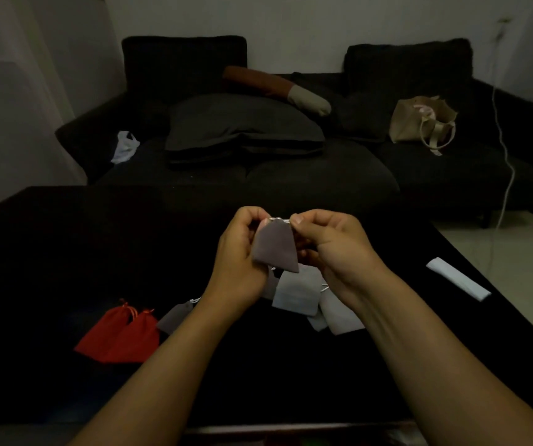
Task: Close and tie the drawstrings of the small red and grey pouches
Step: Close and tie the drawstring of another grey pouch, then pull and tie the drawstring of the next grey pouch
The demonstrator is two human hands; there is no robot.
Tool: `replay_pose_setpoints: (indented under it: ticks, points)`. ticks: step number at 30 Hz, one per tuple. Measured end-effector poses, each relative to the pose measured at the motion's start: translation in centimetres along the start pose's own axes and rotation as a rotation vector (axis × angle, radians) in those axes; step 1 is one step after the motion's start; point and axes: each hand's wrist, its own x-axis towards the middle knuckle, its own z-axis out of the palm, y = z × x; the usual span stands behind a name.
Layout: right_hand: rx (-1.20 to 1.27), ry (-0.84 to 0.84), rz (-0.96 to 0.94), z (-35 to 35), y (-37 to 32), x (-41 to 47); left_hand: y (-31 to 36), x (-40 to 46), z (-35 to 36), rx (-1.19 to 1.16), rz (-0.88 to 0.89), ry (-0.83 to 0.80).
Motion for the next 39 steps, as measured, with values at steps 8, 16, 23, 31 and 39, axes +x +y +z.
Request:
replay_pose_setpoints:
  ticks: [8,16,23,31,39]
  points:
    - [-0.061,-0.006,0.048,1.2,2.2,2.0,0.2,1.1,-2.6,-0.311,-0.594,0.003]
    - [-0.113,-0.2,0.21,4.1,5.4,4.1,-4.2,1.0,-9.0,0.26,-0.51,0.11]
    - [-1.056,-0.274,-0.16,4.7,10.7,5.8,-5.7,-0.1,-13.6,1.071,-0.52,0.103]
    - [-1.112,-0.354,-0.155,4.4,12.6,7.1,-5.0,0.2,-11.6,0.941,-0.227,-0.033]
    - [-0.502,-0.095,-0.238,3.3,8.4,6.6,-4.4,0.3,-8.5,0.66,-0.359,-0.222]
